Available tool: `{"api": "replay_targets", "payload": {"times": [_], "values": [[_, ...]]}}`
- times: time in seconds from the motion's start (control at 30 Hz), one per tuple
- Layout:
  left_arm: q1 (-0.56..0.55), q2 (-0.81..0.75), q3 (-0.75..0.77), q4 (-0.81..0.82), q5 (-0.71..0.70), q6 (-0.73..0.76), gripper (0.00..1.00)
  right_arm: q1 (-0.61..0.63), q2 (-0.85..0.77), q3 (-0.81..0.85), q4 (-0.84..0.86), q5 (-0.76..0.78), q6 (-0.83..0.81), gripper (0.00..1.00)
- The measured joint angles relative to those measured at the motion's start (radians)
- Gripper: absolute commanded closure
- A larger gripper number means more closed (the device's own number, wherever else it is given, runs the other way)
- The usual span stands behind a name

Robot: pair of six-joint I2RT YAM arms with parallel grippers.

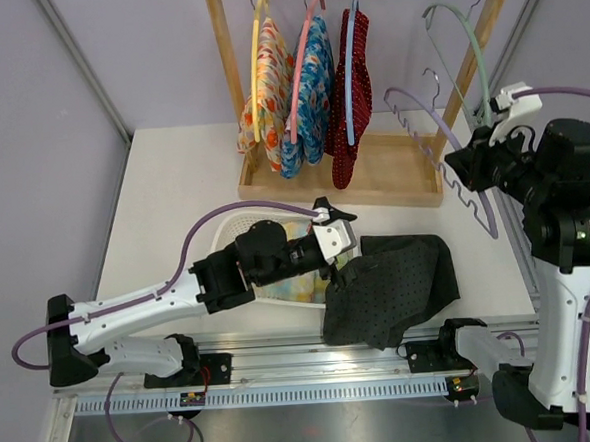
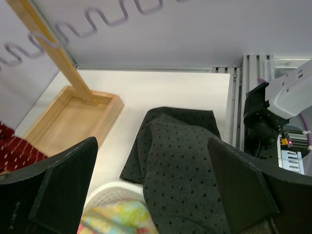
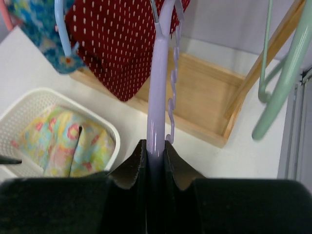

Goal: Remove the skirt from the hanger

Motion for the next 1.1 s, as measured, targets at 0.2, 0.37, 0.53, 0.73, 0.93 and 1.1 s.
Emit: {"api": "replay_targets", "payload": {"times": [0.2, 0.37, 0.53, 0.73, 0.93, 1.1], "values": [[0.000, -0.217, -0.143, -0.104, -0.094, -0.030, 0.01, 0.000, 0.158, 0.140, 0.105, 0.064, 0.112, 1.00], [0.000, -0.468, -0.262, -0.197, -0.168, -0.116, 0.01, 0.000, 0.312, 0.253, 0.171, 0.111, 0.194, 1.00], [0.000, -0.646, -0.388, -0.275, -0.257, -0.246, 0.01, 0.000, 0.469, 0.409, 0.219, 0.133, 0.253, 1.00], [0.000, -0.744, -0.507, -0.357, -0.332, -0.373, 0.01, 0.000, 0.563, 0.521, 0.256, 0.134, 0.285, 1.00], [0.000, -0.763, -0.529, -0.372, -0.367, -0.418, 0.01, 0.000, 0.632, 0.591, 0.280, 0.146, 0.289, 1.00], [0.000, -0.753, -0.540, -0.360, -0.380, -0.415, 0.01, 0.000, 0.684, 0.592, 0.277, 0.150, 0.278, 1.00]]}}
